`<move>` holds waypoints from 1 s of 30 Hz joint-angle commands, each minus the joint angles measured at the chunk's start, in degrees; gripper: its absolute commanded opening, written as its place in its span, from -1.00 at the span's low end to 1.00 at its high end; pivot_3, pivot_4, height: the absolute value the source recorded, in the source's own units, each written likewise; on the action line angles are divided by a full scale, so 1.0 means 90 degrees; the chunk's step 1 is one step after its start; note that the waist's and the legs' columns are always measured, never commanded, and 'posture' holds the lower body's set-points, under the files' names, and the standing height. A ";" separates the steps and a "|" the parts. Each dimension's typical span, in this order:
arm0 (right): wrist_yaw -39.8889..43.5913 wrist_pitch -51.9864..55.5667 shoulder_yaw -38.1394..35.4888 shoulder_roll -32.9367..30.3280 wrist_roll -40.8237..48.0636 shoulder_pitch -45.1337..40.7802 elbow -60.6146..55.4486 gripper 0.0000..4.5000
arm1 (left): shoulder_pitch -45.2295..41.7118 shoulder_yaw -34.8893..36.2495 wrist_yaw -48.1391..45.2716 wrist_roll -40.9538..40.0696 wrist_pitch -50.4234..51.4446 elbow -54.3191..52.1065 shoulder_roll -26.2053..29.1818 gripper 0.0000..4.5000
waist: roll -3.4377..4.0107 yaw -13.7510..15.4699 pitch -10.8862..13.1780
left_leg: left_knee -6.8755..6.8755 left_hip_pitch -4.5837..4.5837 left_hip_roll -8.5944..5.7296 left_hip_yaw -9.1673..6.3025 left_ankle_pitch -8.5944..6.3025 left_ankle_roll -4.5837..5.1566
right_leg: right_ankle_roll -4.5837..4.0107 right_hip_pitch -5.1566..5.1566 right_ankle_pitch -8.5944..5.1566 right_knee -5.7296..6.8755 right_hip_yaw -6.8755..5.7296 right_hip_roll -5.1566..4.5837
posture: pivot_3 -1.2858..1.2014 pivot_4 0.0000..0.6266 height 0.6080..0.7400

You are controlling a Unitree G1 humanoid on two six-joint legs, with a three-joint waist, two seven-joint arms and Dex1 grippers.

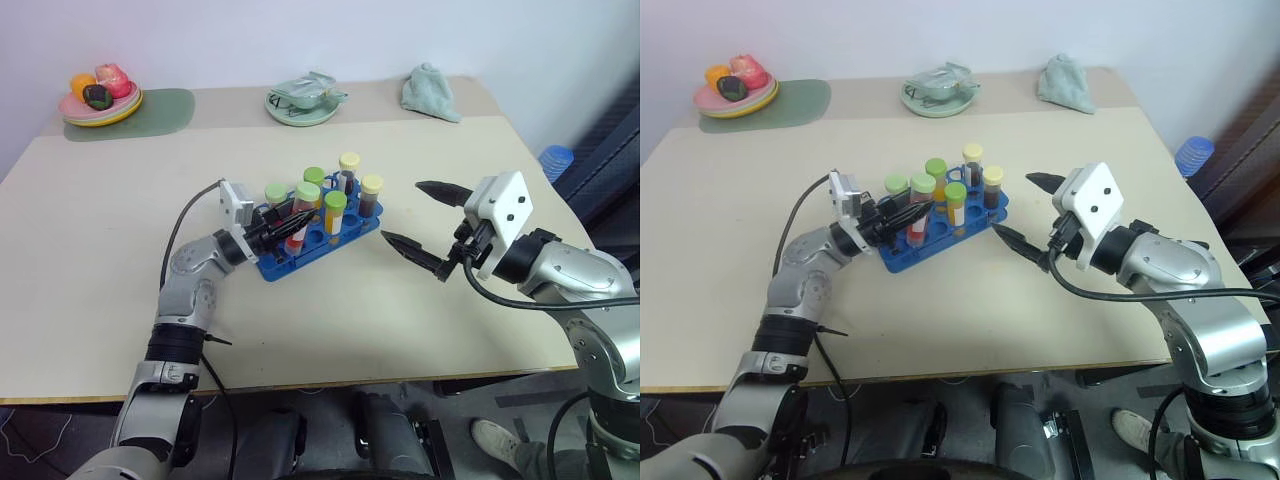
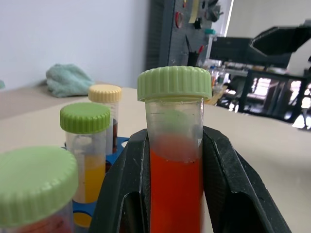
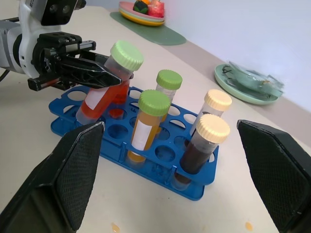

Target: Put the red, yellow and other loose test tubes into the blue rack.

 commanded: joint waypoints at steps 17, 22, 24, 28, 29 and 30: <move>0.0235 0.0119 -0.0191 -0.0117 0.0303 0.0183 -0.0068 1.00 | -0.0179 -0.0199 0.0449 0.0458 -0.1192 0.0749 -0.0692 -0.63 | -0.0002 0.0140 -0.0001 | 0.0005 -0.0001 -0.0002 0.0000 -0.0002 0.0005 | 0.0002 0.0005 0.0001 -0.0004 -0.0001 -0.0002 | 0.03 -0.52 1.00; 0.0319 0.0390 -0.0339 -0.0213 0.0608 0.0501 -0.0304 1.00 | 0.0096 -0.0260 0.0297 0.0449 -0.1266 0.0522 -0.0632 -0.63 | -0.0003 0.0177 -0.0002 | 0.0006 -0.0004 -0.0002 0.0001 -0.0006 0.0010 | 0.0002 0.0004 0.0001 -0.0008 0.0000 -0.0002 | 0.03 -0.52 1.00; 0.0361 0.0477 -0.0443 -0.0276 0.0717 0.0699 -0.0392 1.00 | 0.0279 -0.0239 0.0226 0.0431 -0.1213 0.0384 -0.0509 -0.63 | -0.0003 0.0171 -0.0002 | 0.0005 -0.0003 -0.0002 0.0003 -0.0006 0.0012 | 0.0002 0.0004 0.0001 -0.0009 0.0000 -0.0002 | 0.03 -0.52 1.00; 0.0406 0.0482 -0.0555 -0.0339 0.0792 0.1033 -0.0495 1.00 | 0.0485 -0.0204 0.0118 0.0355 -0.1251 0.0262 -0.0395 -0.63 | -0.0002 0.0131 -0.0004 | -0.0002 0.0006 0.0008 0.0020 -0.0008 0.0012 | 0.0002 0.0002 0.0001 -0.0007 0.0001 0.0001 | 0.03 -0.52 1.00; 0.0420 0.0465 -0.0569 -0.0334 0.0802 0.1100 -0.0512 1.00 | 0.0496 -0.0213 0.0111 0.0372 -0.1277 0.0273 -0.0373 -0.63 | -0.0001 0.0127 -0.0004 | -0.0003 0.0008 0.0010 0.0026 -0.0008 0.0013 | 0.0002 0.0002 0.0001 -0.0006 0.0001 0.0001 | 0.03 -0.52 1.00; 0.0435 0.0430 -0.0571 -0.0327 0.0790 0.1158 -0.0513 1.00 | 0.0501 -0.0202 0.0137 0.0380 -0.1306 0.0304 -0.0369 -0.63 | -0.0001 0.0127 -0.0004 | -0.0002 0.0008 0.0011 0.0029 -0.0008 0.0013 | 0.0002 0.0002 0.0001 -0.0006 0.0002 0.0001 | 0.03 -0.52 1.00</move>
